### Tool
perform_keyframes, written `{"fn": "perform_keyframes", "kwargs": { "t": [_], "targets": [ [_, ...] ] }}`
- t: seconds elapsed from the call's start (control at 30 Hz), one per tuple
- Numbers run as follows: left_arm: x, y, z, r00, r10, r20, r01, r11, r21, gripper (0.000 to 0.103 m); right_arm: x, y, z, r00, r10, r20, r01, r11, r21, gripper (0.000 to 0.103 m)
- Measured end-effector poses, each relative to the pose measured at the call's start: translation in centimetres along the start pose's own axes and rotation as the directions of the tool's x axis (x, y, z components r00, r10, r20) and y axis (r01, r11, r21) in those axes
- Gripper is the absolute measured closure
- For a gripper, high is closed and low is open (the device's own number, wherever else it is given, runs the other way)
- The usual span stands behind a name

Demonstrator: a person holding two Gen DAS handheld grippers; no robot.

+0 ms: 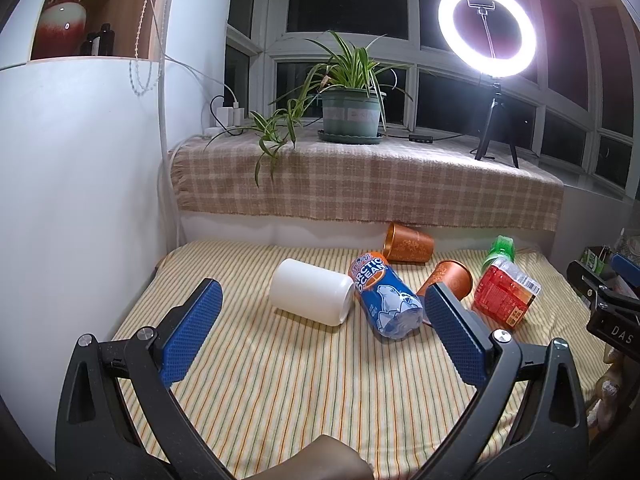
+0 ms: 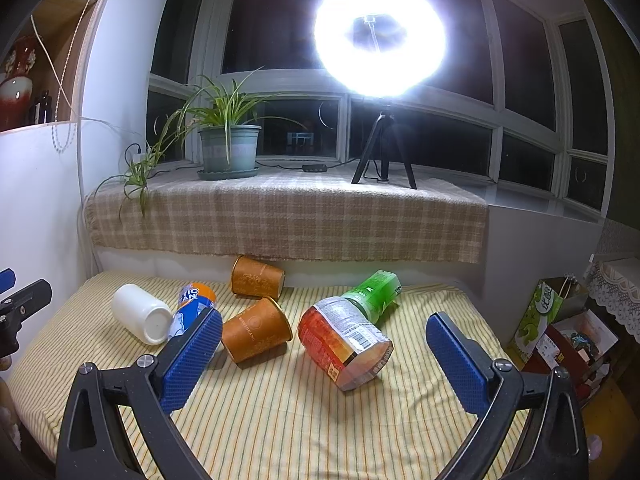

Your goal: Flip cup upright

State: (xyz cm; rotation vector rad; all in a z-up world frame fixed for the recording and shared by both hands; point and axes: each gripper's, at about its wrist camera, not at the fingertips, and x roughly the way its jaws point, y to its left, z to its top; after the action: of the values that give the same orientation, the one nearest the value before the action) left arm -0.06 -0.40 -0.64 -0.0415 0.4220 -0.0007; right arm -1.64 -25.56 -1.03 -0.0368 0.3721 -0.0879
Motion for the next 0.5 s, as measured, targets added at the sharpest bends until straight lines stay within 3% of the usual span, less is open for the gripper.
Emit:
{"fn": "perform_keyframes", "kwargs": {
  "t": [0.5],
  "targets": [
    [0.04, 0.07, 0.13, 1.0, -0.001, -0.003, 0.001, 1.0, -0.001, 0.0, 0.06, 0.04, 0.05, 1.0, 0.003, -0.007, -0.003, 1.0, 0.001, 0.0]
  ]
}}
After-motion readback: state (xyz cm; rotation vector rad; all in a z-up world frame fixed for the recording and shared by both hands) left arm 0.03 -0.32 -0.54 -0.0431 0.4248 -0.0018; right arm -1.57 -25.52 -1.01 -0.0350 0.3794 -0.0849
